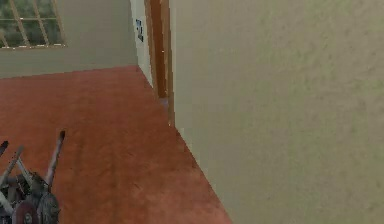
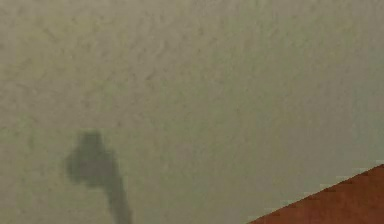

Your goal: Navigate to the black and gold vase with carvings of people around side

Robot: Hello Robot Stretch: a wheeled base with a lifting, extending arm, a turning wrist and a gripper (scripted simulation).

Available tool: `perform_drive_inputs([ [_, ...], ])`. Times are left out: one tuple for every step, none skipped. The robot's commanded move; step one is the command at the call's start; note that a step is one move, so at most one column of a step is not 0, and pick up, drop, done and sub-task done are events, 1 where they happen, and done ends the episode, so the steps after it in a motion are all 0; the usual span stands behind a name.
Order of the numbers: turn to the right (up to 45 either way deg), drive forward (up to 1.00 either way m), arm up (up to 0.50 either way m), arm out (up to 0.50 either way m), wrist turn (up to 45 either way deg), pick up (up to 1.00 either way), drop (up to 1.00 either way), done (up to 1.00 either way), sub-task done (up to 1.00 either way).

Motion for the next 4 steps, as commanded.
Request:
perform_drive_inputs([
  [-21.0,0.00,0.00,0.00,0.0,0.00,0.00,0.00,0.00],
  [0.0,1.00,0.00,0.00,0.0,0.00,0.00,0.00,0.00],
  [0.0,1.00,0.00,0.00,0.0,0.00,0.00,0.00,0.00],
  [0.0,0.50,0.00,0.00,0.0,0.00,0.00,0.00,0.00],
])
